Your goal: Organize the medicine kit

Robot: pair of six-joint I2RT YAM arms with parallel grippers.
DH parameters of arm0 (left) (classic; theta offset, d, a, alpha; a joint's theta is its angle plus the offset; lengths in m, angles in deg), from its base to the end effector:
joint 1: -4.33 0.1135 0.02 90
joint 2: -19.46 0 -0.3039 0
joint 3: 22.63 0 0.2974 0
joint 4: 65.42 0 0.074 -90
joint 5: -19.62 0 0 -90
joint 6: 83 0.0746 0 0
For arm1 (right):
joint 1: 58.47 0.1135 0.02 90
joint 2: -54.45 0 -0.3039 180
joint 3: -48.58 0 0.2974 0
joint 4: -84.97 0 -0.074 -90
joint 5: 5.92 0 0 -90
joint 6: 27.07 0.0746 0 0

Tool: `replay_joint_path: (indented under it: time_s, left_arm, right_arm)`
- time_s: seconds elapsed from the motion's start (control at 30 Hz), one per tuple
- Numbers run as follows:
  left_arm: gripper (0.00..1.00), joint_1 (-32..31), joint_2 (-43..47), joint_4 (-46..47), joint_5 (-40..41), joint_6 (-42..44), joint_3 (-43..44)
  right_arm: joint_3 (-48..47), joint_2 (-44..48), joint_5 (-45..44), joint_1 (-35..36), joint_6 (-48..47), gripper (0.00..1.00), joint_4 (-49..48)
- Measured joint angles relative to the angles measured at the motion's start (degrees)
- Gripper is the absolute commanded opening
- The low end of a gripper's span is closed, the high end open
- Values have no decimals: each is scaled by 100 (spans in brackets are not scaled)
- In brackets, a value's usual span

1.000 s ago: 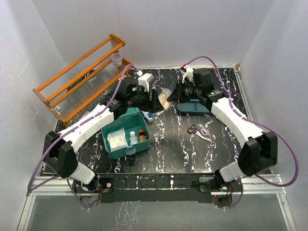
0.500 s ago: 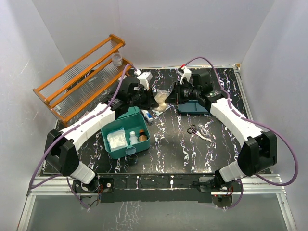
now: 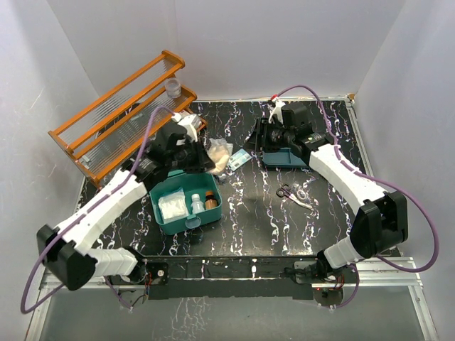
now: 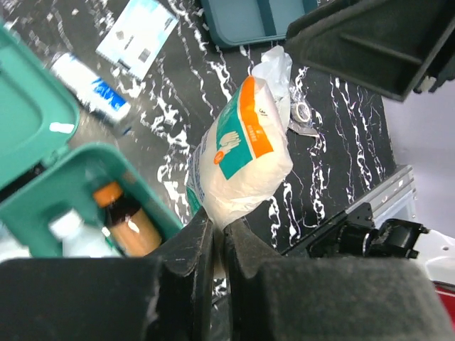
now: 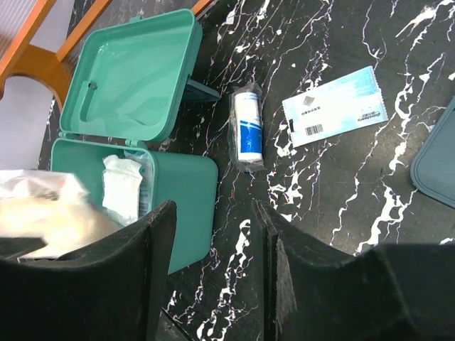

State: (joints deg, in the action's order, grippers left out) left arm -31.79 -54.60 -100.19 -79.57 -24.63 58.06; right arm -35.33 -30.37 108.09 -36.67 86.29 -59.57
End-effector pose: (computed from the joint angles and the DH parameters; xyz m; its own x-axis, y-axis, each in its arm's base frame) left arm 0.2855 -0.2231 0.3704 -0.6892 -0.1379 -0.7113 0.3925 0.7541 -0.5266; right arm 0.3642 0.1784 0.3271 -0.7606 0.0859 -0.6435 -0.3724 0.7542 0.5408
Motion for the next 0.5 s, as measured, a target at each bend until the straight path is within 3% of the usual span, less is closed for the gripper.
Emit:
replay_joint_path:
  time_s: [0.3,0.5]
  left_arm:
    - [7,164,1596,-1453,782,-1403,-831]
    - [7,579,1672,-1998,898,-1827,-1097]
  right_arm:
    - [203,-55,-151,0,404,43,2]
    - [385,-225,-164,0,533,42,118]
